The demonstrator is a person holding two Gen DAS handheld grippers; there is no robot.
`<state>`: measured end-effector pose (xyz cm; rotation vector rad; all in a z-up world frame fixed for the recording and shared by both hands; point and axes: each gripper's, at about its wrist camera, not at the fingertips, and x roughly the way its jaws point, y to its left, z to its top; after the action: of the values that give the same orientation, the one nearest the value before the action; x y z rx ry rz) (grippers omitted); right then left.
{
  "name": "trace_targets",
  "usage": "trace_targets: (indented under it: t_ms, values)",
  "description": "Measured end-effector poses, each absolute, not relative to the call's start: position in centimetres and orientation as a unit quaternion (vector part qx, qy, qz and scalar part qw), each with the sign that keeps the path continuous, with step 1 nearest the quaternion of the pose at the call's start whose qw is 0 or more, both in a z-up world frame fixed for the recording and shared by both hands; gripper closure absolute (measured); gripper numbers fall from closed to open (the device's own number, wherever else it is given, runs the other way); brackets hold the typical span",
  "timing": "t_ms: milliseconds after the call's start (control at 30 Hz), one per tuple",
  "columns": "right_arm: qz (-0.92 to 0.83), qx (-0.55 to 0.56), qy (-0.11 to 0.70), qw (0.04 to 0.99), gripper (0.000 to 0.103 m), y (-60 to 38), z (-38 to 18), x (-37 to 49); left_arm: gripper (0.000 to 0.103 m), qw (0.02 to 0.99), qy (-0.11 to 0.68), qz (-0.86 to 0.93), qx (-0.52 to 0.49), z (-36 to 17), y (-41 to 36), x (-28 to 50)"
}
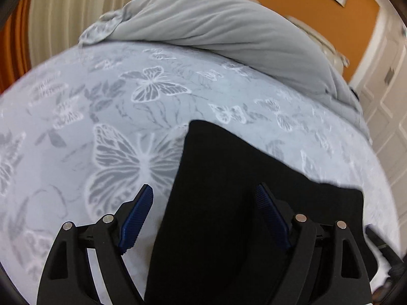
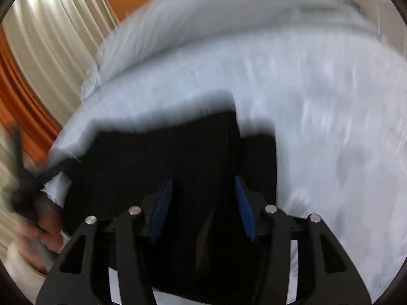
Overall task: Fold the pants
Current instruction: 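Lower the folded pants onto the bed and open both tools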
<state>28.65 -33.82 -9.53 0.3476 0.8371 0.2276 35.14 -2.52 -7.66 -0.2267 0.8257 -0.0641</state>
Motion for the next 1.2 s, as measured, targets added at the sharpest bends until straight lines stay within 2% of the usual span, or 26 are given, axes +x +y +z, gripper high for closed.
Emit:
trace_targets:
  t_ms: [33, 100, 133, 167, 200, 267, 333, 567, 767, 933, 967, 1000, 1033, 1067, 1200]
  values:
    - [0.109, 0.181, 0.394, 0.894, 0.054, -34.3, -8.8, 28.2, 0.022, 0.912, 0.398, -0.027, -0.096, -7.3, -2.9, 34.2]
    - [0.096, 0.208, 0.399, 0.888, 0.045, -35.0, -7.4, 26.9, 0.022, 0.915, 0.393, -0.029, -0.087, -6.6, -3.1, 32.9]
    - [0.096, 0.212, 0.394, 0.889, 0.03, -35.1, -7.0, 26.3, 0.022, 0.915, 0.392, -0.036, -0.083, -6.3, -3.1, 32.2]
    - [0.079, 0.201, 0.392, 0.894, 0.025, -35.1, -6.7, 25.5, 0.022, 0.915, 0.393, -0.039, -0.082, -6.1, -3.0, 31.5]
    - [0.066, 0.188, 0.398, 0.896, 0.025, -35.0, -6.9, 25.0, 0.021, 0.914, 0.395, -0.043, -0.084, -5.7, -2.9, 30.7]
    - [0.082, 0.197, 0.415, 0.884, 0.038, -34.7, -8.1, 24.9, 0.018, 0.913, 0.395, -0.051, -0.093, -5.4, -2.6, 29.1]
    - [0.076, 0.174, 0.404, 0.895, 0.042, -33.9, -8.0, 24.3, 0.018, 0.91, 0.398, -0.062, -0.102, -5.3, -2.4, 27.9]
    - [0.058, 0.098, 0.4, 0.91, 0.043, -31.7, -7.3, 24.8, 0.018, 0.899, 0.416, -0.071, -0.118, -6.7, -2.7, 26.1]
    - [0.047, 0.12, 0.363, 0.923, 0.042, -33.1, -5.1, 23.4, 0.018, 0.906, 0.409, -0.063, -0.083, -7.2, -3.6, 25.8]
    - [0.08, 0.133, 0.435, 0.887, 0.042, -31.8, -7.3, 25.0, 0.018, 0.903, 0.413, -0.064, -0.103, -7.0, -3.1, 26.0]
    - [0.079, 0.141, 0.43, 0.888, 0.046, -31.8, -7.8, 25.0, 0.018, 0.902, 0.413, -0.064, -0.107, -7.0, -3.0, 26.0]
    - [0.083, 0.152, 0.426, 0.888, 0.055, -31.8, -7.9, 25.1, 0.018, 0.901, 0.414, -0.064, -0.108, -7.1, -2.9, 25.9]
    - [0.091, 0.163, 0.423, 0.887, 0.076, -31.8, -7.8, 25.2, 0.018, 0.901, 0.415, -0.064, -0.106, -7.0, -3.0, 25.8]
    - [0.095, 0.159, 0.418, 0.89, 0.086, -31.5, -7.3, 25.0, 0.018, 0.902, 0.415, -0.063, -0.104, -7.0, -3.1, 25.8]
    - [0.088, 0.11, 0.393, 0.909, 0.087, -31.1, -4.2, 23.9, 0.018, 0.901, 0.414, -0.069, -0.107, -6.5, -3.2, 25.4]
